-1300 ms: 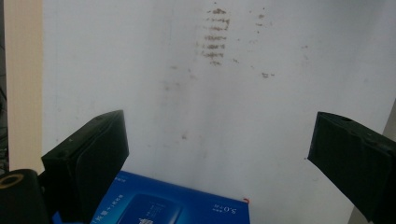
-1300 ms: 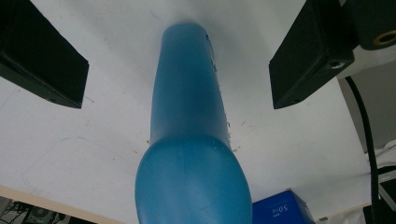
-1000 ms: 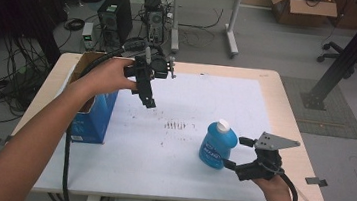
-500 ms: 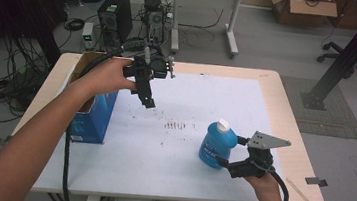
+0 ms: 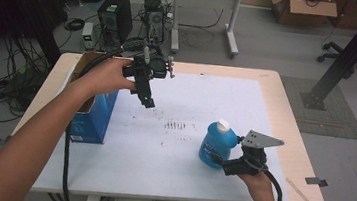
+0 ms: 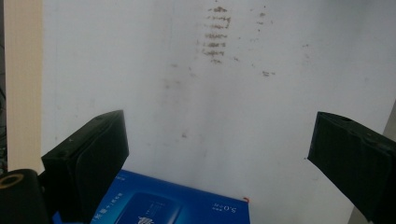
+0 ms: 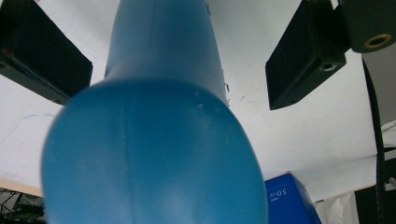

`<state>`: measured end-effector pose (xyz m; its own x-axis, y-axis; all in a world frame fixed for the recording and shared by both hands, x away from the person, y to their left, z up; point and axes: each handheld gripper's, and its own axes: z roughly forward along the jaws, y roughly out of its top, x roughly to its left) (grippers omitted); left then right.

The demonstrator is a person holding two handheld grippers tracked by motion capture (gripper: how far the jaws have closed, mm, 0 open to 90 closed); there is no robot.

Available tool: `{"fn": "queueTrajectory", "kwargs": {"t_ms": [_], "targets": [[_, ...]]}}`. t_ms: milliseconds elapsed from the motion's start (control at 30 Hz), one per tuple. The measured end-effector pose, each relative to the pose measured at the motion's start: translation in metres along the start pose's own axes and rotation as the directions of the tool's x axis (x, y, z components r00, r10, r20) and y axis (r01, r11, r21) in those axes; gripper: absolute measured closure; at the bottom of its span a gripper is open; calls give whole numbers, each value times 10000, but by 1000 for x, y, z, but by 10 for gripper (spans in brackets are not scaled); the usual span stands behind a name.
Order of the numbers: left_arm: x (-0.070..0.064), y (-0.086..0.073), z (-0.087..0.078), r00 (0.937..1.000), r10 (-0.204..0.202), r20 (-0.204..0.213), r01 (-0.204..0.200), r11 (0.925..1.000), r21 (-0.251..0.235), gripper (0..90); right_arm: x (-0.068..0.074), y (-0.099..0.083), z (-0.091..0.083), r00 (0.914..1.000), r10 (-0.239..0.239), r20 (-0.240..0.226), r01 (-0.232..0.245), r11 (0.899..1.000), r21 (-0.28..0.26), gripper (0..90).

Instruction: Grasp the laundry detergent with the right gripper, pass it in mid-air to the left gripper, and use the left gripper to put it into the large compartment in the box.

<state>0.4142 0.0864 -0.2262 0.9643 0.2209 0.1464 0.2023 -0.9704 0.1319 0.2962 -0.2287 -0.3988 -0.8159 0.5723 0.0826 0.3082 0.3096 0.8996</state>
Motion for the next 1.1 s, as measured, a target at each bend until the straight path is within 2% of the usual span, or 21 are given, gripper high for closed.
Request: {"fn": "queueTrajectory", "kwargs": {"t_ms": [433,733,767,1100], "targets": [[0,0,0,10000,-19,-9,19,10000,-4,53,-1,-2,6,9999,92,97,-90,9998,-152,125],[0,0,1,10000,-8,-12,8,10000,-7,52,-2,-4,5,9999,143,52,-142,9996,-239,191],[0,-1,0,10000,-15,4,15,10000,-2,52,-2,-4,5,9999,120,-9,-120,9996,-271,221],[0,-1,0,10000,-31,-14,31,10000,-6,53,-1,-3,4,10000,-55,-42,54,9995,-309,298]]}}
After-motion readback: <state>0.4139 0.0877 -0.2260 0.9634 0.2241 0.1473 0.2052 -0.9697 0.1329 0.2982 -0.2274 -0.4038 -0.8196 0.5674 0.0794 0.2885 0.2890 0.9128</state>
